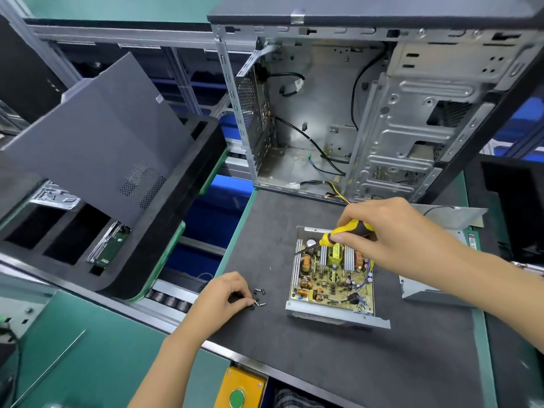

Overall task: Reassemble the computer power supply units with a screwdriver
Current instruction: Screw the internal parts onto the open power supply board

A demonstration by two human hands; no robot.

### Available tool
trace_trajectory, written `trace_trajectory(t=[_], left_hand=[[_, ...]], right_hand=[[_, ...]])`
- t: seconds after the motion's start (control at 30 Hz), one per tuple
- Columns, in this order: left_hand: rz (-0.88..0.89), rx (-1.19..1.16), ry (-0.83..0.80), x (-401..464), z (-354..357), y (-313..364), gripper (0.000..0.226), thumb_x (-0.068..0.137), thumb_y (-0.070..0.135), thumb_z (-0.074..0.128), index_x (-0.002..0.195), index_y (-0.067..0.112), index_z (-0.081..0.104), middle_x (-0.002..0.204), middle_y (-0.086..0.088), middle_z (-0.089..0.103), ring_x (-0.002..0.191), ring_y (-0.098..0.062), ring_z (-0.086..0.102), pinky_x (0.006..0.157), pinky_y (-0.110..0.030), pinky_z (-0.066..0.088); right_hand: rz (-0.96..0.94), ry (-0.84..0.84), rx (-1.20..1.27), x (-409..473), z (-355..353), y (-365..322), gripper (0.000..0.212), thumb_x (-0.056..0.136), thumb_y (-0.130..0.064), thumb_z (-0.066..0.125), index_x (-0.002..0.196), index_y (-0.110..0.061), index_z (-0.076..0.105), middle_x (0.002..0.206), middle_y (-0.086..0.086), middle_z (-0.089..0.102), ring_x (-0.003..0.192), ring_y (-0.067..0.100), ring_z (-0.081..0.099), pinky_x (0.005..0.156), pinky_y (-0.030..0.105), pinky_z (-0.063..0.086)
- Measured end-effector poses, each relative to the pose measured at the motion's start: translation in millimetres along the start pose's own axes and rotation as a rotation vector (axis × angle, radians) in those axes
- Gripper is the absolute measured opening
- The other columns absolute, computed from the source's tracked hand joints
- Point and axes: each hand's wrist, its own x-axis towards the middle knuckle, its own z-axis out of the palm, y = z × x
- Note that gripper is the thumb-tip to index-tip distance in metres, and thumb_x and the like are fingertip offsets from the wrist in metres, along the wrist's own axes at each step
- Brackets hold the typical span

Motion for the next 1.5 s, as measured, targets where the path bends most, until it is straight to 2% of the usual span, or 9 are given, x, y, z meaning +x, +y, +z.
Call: trace_trajectory(t=[0.13,0.4,0.57,0.77,0.9,0.97,1.2,1.37,1.5], left_hand=[[-0.005,-0.009,-0.011,-2,3,-3,0.007,0.081,0.018,0.078,0.08,0.022,0.072,0.091,0.013,0.058,0.086,-0.001,0.056,0.077,-0.008,0.04],[0.043,0.058,-0.018,-6,4,0,0.012,0.084,0.021,0.074,0.079,0.029,0.068,0.094,0.017,0.055,0.092,-0.002,0.054,0.086,-0.023,0.048],[0.052,0.077,-0.026,-2,6,5,0.004,0.085,0.02,0.072,0.082,0.02,0.07,0.095,0.013,0.056,0.093,-0.004,0.054,0.086,-0.027,0.048],[-0.014,-0.001,-0.057,4,-1,9,0.011,0.083,0.011,0.074,0.078,0.02,0.07,0.089,0.01,0.063,0.084,-0.005,0.061,0.083,-0.028,0.051],[-0.097,-0.138,0.012,9,-12,20,0.018,0.082,0.009,0.075,0.073,0.024,0.07,0.075,0.01,0.071,0.074,-0.005,0.066,0.074,-0.018,0.051],[-0.107,-0.265,0.062,15,-18,33,0.015,0.082,0.007,0.076,0.074,0.018,0.071,0.074,0.003,0.073,0.073,-0.014,0.069,0.072,-0.021,0.053],[0.007,-0.673,0.183,38,-35,89,0.012,0.08,0.003,0.077,0.081,0.014,0.072,0.082,-0.007,0.075,0.082,-0.023,0.071,0.079,-0.025,0.057],[0.105,-0.625,0.253,56,-36,125,0.018,0.08,0.007,0.077,0.078,0.025,0.076,0.081,0.001,0.074,0.076,-0.009,0.066,0.073,-0.019,0.052],[0.157,-0.549,0.323,66,-28,145,0.018,0.077,0.011,0.08,0.078,0.028,0.075,0.08,0.005,0.073,0.077,-0.013,0.067,0.074,-0.025,0.055]], right_hand=[[0.021,0.0,-0.003,-2,3,3,0.028,0.085,-0.05,0.056,0.084,-0.023,0.064,0.072,-0.011,0.062,0.07,0.004,0.059,0.064,0.034,0.051],[0.012,-0.006,-0.008,1,6,3,0.03,0.085,-0.052,0.054,0.085,-0.024,0.063,0.072,-0.012,0.061,0.07,0.006,0.058,0.063,0.034,0.05],[-0.015,0.004,-0.019,4,5,1,0.027,0.086,-0.049,0.056,0.085,-0.023,0.062,0.072,-0.014,0.057,0.069,0.004,0.055,0.062,0.031,0.048],[-0.031,0.015,-0.046,4,4,-2,0.025,0.087,-0.049,0.056,0.085,-0.025,0.062,0.07,-0.016,0.053,0.065,-0.001,0.05,0.057,0.022,0.041],[-0.031,0.019,-0.049,4,1,-3,0.028,0.087,-0.049,0.054,0.085,-0.023,0.061,0.071,-0.014,0.054,0.065,0.003,0.05,0.06,0.028,0.045],[-0.034,0.017,-0.059,5,0,-4,0.028,0.087,-0.05,0.053,0.085,-0.023,0.06,0.071,-0.013,0.054,0.064,0.004,0.05,0.061,0.031,0.046],[0.014,0.081,-0.037,-2,-16,-6,0.024,0.088,-0.045,0.057,0.088,-0.022,0.063,0.069,-0.012,0.059,0.062,0.002,0.051,0.059,0.025,0.043],[0.054,0.245,0.144,-26,-45,-5,0.022,0.083,-0.043,0.058,0.086,-0.022,0.063,0.064,-0.008,0.064,0.057,0.01,0.054,0.054,0.024,0.043],[0.072,0.322,0.188,-44,-60,-1,0.019,0.082,-0.04,0.061,0.081,-0.021,0.063,0.059,-0.012,0.064,0.05,0.012,0.054,0.05,0.024,0.042]])
